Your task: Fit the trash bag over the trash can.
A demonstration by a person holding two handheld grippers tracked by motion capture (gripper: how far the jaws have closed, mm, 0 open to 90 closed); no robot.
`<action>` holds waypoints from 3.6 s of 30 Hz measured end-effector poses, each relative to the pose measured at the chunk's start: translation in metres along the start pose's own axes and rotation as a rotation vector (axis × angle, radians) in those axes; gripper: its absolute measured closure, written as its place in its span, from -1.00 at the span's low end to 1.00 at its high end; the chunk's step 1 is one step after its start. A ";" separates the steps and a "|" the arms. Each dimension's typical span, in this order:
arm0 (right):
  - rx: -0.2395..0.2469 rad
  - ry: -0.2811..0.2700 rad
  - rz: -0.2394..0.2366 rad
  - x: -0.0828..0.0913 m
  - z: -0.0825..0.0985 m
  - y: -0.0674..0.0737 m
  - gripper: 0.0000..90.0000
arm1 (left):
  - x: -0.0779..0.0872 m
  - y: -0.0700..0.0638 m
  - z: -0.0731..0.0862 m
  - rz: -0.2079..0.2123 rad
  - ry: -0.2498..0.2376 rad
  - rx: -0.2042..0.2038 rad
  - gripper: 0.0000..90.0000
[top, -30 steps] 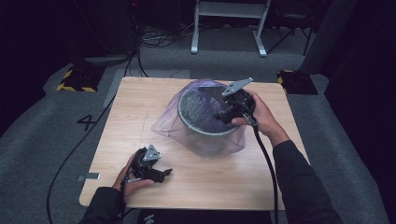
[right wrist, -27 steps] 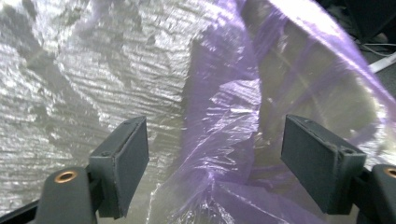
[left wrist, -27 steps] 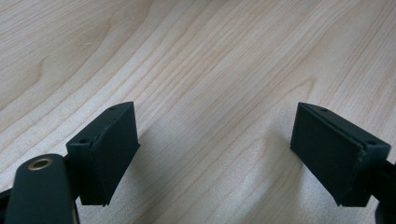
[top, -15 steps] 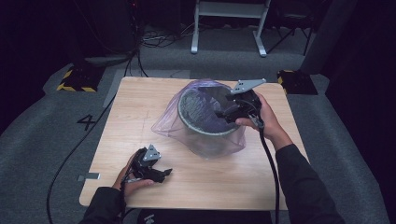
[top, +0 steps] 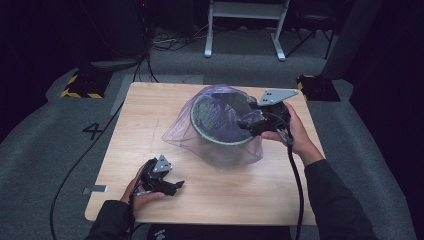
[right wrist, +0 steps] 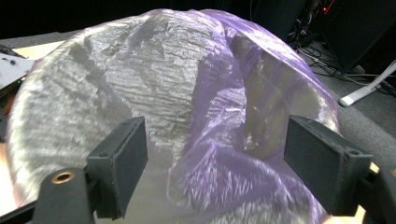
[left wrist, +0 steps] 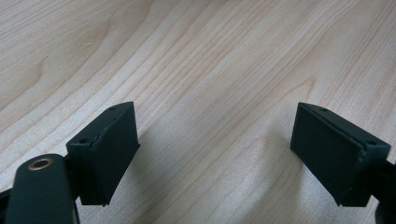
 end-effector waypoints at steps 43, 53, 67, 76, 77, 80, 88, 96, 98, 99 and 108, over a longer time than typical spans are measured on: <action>0.069 0.102 0.079 0.047 0.070 0.015 -0.57 | 0.000 0.000 0.000 -0.002 0.000 0.002 -0.68; 0.041 0.188 0.096 0.036 0.104 0.009 -0.57 | 0.000 0.000 0.000 -0.002 -0.001 0.003 -0.68; 0.001 0.297 0.068 0.017 0.147 0.017 -0.57 | 0.000 0.000 0.000 -0.002 -0.001 0.003 -0.68; -0.010 0.348 0.080 0.014 0.171 0.019 -0.57 | 0.000 0.000 0.000 -0.003 -0.001 0.002 -0.68; -0.011 0.349 0.083 0.014 0.173 0.020 -0.57 | 0.000 0.000 0.000 -0.003 -0.001 0.002 -0.68; -0.022 0.362 0.078 0.014 0.179 0.020 -0.57 | 0.000 0.000 0.000 -0.002 -0.001 0.003 -0.68; -0.013 0.365 0.099 0.017 0.191 0.024 -0.57 | 0.000 0.000 0.000 -0.003 0.000 0.002 -0.68; -0.019 0.365 0.104 0.021 0.204 0.028 -0.57 | 0.000 0.000 0.000 -0.002 -0.001 0.003 -0.68; -0.025 0.366 0.103 0.023 0.209 0.030 -0.57 | 0.000 0.000 0.000 -0.002 -0.001 0.003 -0.68; -0.027 0.364 0.102 0.023 0.211 0.030 -0.57 | 0.000 0.000 0.000 -0.002 -0.001 0.003 -0.68; -0.051 0.363 0.119 0.027 0.232 0.032 -0.58 | 0.000 0.000 0.000 -0.002 -0.001 0.003 -0.68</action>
Point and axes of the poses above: each handheld gripper's, and its own axes: x roughly backward along the jaws, z roughly out of its underside, y roughly to its left, the point moved 1 cm from there along -x, roughly forward along the jaws, and after that the axes turned 4 degrees about y, right-handed, at the moved point
